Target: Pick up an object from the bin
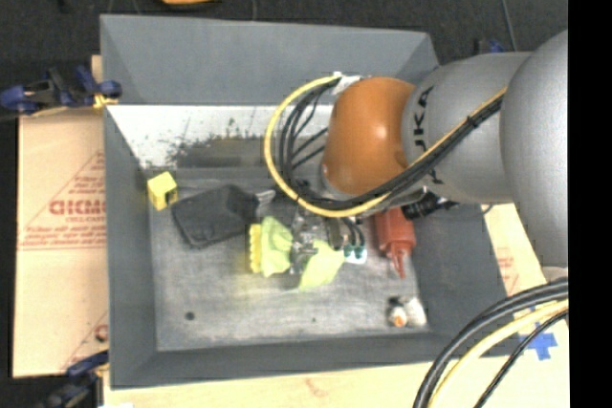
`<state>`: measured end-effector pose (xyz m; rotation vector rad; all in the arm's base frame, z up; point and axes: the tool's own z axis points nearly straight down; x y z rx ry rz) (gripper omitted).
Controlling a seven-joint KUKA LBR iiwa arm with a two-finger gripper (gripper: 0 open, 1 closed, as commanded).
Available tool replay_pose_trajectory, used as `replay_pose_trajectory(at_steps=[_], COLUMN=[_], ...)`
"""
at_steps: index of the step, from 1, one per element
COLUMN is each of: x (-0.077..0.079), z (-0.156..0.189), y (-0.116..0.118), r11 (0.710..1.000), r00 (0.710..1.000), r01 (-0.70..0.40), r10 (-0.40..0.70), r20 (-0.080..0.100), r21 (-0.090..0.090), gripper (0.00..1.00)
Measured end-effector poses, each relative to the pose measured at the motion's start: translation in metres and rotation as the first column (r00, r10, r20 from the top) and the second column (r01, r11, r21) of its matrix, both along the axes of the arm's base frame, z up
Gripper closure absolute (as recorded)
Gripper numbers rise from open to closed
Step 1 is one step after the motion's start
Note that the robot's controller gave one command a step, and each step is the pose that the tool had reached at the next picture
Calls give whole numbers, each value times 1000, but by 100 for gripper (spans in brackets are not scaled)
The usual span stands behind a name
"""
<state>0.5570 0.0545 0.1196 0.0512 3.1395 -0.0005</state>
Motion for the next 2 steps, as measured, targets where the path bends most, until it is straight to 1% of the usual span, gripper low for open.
replay_pose_trajectory(at_steps=[2], x=[1], z=[22], y=[0], r11=[1000], r00=[1000], r01=[0], r10=[0], r20=[5], r21=[1], gripper=[100])
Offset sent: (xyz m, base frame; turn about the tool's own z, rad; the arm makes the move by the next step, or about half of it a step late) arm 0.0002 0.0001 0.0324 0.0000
